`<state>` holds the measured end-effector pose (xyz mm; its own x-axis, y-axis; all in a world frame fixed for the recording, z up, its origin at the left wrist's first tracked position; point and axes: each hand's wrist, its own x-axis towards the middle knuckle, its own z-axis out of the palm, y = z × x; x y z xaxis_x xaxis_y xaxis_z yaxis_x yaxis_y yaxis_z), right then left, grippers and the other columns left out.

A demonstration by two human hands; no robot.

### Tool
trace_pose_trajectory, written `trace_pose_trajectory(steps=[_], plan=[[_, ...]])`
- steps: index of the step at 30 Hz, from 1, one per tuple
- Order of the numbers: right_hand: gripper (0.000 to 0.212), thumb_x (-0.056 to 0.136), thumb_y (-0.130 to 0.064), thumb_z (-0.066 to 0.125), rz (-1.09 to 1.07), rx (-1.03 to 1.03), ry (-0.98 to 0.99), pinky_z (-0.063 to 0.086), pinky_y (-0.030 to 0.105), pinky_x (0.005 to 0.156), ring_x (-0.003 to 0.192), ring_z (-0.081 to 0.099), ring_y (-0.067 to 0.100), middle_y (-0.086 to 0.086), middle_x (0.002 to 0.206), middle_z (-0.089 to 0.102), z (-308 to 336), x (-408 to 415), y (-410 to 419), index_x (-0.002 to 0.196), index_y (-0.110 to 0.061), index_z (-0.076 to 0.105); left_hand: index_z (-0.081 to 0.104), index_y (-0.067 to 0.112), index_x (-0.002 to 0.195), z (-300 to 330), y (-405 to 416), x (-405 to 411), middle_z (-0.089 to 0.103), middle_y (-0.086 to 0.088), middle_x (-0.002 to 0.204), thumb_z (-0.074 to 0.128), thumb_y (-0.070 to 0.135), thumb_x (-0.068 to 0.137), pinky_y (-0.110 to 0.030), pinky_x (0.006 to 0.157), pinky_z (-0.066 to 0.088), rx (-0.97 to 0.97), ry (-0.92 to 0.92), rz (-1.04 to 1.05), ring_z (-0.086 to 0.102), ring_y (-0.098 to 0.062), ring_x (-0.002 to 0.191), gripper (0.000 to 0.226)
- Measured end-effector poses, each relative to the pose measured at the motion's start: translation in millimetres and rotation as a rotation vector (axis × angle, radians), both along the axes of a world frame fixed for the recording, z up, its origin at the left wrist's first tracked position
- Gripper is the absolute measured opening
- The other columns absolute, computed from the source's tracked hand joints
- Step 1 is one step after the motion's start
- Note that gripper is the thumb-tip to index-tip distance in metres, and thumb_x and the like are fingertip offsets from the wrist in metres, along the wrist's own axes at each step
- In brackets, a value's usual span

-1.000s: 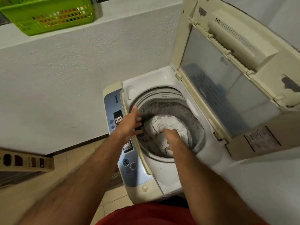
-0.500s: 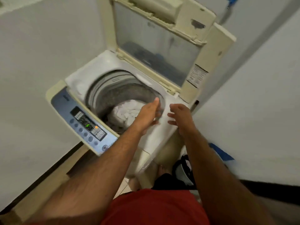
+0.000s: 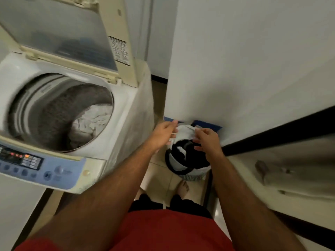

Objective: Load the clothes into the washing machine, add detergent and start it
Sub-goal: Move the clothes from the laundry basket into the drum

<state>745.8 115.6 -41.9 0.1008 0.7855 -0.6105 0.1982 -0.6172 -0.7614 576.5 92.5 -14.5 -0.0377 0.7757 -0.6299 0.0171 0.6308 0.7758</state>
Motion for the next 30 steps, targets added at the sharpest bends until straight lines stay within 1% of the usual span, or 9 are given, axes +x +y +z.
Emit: trace_pose_trajectory(steps=[5,9,12,17,20,23,25,27,30], plan=[[0.021,0.096,-0.032,0.058,-0.017,-0.082,-0.046,0.058,0.034,0.065,0.093,0.068,0.022,0.006,0.103,0.067,-36,76,0,0.104,-0.013,0.062,0.058,0.019,0.11,-34,3,52,0.063,-0.001,0.11,0.042,0.046,0.098,-0.026,0.07,0.047,-0.056,0.059,-0.052,0.06,-0.016,0.099,0.033],[0.02,0.096,-0.032,0.058,-0.006,-0.142,-0.085,0.059,0.038,0.071,0.093,0.067,0.023,0.009,0.101,0.067,-79,107,8,0.103,-0.014,0.062,0.053,0.017,0.096,-68,16,81,0.054,-0.008,0.093,0.045,0.047,0.097,-0.034,0.072,0.044,-0.065,0.126,-0.097,0.051,-0.02,0.085,0.031],[0.021,0.095,-0.03,0.057,0.021,-0.186,-0.125,0.059,0.04,0.073,0.092,0.069,0.027,0.015,0.105,0.069,-119,114,13,0.102,-0.011,0.063,0.059,0.02,0.09,-104,27,89,0.063,-0.006,0.093,0.047,0.054,0.092,-0.039,0.079,0.051,-0.088,0.211,-0.137,0.06,-0.021,0.085,0.037],[0.033,0.092,-0.022,0.054,0.119,-0.24,-0.179,0.045,0.036,0.061,0.074,0.056,0.046,0.024,0.079,0.052,-216,116,20,0.093,0.011,0.056,0.064,0.02,0.098,-197,48,95,0.068,-0.007,0.102,0.048,0.045,0.096,-0.044,0.085,0.053,-0.171,0.234,-0.183,0.064,-0.021,0.095,0.03],[0.023,0.09,-0.023,0.056,0.164,-0.294,-0.202,0.046,0.034,0.065,0.069,0.055,0.024,0.003,0.069,0.049,-289,116,17,0.07,-0.015,0.048,0.064,0.018,0.099,-263,58,97,0.067,-0.006,0.1,0.051,0.043,0.095,-0.044,0.085,0.053,-0.203,0.228,-0.216,0.065,-0.022,0.096,0.029],[0.012,0.094,-0.025,0.06,0.269,-0.304,-0.287,0.051,0.034,0.074,0.086,0.062,0.022,0.001,0.094,0.062,-356,114,25,0.104,-0.019,0.061,0.064,0.023,0.09,-334,67,101,0.067,-0.008,0.102,0.051,0.04,0.095,-0.042,0.081,0.053,-0.225,0.197,-0.231,0.065,-0.022,0.095,0.022],[0.045,0.094,-0.028,0.063,0.362,-0.338,-0.365,0.048,0.033,0.084,0.11,0.059,0.028,0.008,0.126,0.057,-399,117,37,0.135,-0.014,0.05,0.06,0.024,0.089,-374,73,106,0.064,-0.008,0.102,0.049,0.034,0.098,-0.037,0.077,0.052,-0.233,0.181,-0.217,0.062,-0.021,0.094,0.017],[0.068,0.089,-0.031,0.067,0.423,-0.372,-0.429,0.051,0.039,0.091,0.12,0.053,0.036,0.015,0.143,0.043,-441,119,48,0.147,-0.018,0.035,0.059,0.022,0.097,-415,79,111,0.063,-0.005,0.106,0.048,0.035,0.098,-0.036,0.079,0.052,-0.253,0.156,-0.199,0.062,-0.019,0.097,0.016],[0.095,0.081,-0.035,0.076,0.426,-0.485,-0.454,0.06,0.053,0.075,0.119,0.051,0.044,0.017,0.151,0.027,-494,120,62,0.153,-0.029,0.015,0.06,0.022,0.101,-464,86,118,0.064,-0.006,0.105,0.048,0.036,0.098,-0.033,0.076,0.054,-0.246,0.133,-0.181,0.063,-0.018,0.096,0.019]])
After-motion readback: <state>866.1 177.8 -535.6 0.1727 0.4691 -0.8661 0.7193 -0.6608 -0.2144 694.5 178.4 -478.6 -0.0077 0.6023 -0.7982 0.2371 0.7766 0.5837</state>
